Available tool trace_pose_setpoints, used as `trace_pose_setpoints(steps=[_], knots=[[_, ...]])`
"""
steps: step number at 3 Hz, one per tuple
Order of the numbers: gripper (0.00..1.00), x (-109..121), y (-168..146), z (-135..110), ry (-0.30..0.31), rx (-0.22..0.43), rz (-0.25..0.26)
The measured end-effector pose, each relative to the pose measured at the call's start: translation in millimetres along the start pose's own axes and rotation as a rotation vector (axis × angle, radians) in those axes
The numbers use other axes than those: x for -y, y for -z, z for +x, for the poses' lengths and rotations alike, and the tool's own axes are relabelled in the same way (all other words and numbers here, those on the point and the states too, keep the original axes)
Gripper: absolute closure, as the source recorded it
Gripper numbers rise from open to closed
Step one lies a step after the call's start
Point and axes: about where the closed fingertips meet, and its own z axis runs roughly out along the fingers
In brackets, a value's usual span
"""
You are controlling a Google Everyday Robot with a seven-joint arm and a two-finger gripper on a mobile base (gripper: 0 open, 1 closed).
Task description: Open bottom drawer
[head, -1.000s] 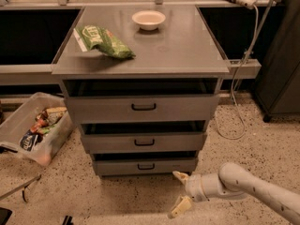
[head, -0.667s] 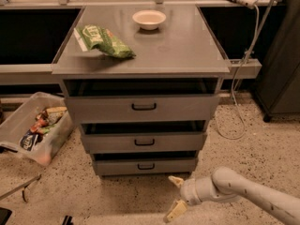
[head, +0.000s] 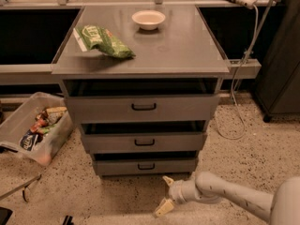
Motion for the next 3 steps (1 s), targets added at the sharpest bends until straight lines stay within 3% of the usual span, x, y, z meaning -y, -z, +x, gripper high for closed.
trace_pose_setpoints(steps=[1, 2, 3], knots=[[0.0, 44, -2, 7, -0.032, 0.006, 0.17], [0.0, 55, -1, 7, -0.03, 0.004, 0.215], [0.0, 61, -7, 5, -0.016, 0.035, 0.198]])
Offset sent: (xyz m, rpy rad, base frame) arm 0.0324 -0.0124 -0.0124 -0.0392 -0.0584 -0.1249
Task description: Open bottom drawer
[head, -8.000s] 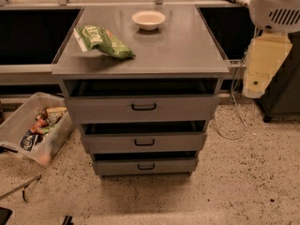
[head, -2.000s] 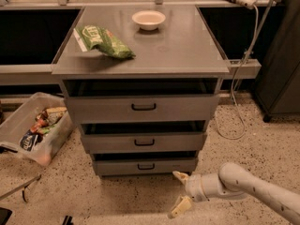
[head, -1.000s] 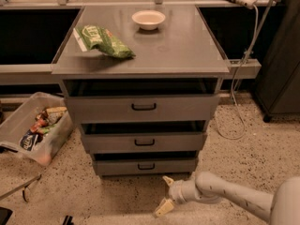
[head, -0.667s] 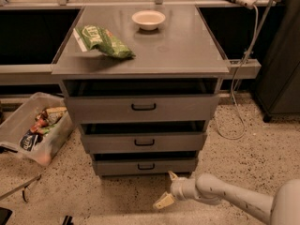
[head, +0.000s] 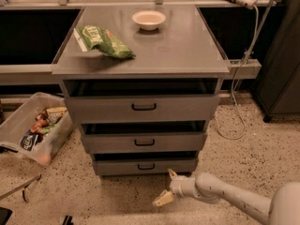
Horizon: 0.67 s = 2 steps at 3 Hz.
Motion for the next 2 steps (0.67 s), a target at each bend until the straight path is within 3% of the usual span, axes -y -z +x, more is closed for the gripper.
trace_pose_setpoints(steps=[2], knots=[[0.0, 35, -37, -50, 0.155, 0.072, -0.004]])
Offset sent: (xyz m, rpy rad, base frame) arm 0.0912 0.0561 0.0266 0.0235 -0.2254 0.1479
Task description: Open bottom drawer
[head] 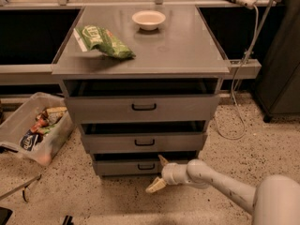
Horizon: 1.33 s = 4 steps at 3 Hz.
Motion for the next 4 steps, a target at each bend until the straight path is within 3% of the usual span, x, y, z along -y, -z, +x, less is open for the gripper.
trace_pose_setpoints(steps=[1, 2, 3, 4], knots=[[0.0, 3, 0, -1, 0.003, 0.001, 0.004], [0.0, 15, -8, 21, -0.036, -0.043, 0.025], [0.0, 63, -23, 68, -0.123, -0.098, 0.049], [0.0, 64, -24, 67, -0.122, -0.095, 0.048]])
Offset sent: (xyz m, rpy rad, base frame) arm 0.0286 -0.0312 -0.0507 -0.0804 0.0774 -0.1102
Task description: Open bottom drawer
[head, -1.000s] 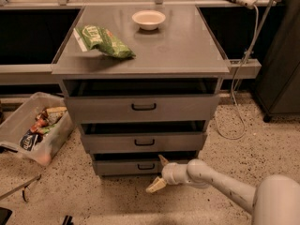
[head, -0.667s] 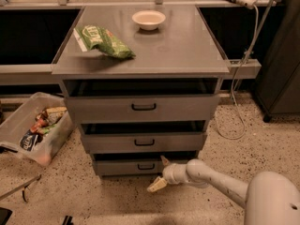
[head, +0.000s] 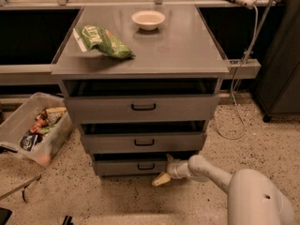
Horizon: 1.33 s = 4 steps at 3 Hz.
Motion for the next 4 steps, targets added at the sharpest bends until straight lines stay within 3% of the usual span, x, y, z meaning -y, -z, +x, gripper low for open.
trace_pose_setpoints(steps=[2, 3, 4], knots=[[0.0, 27, -23, -32, 0.071, 0.004, 0.012], [0.0, 24, -26, -33, 0.073, -0.005, 0.002], [0.0, 18, -32, -20, 0.036, -0.056, -0.032]])
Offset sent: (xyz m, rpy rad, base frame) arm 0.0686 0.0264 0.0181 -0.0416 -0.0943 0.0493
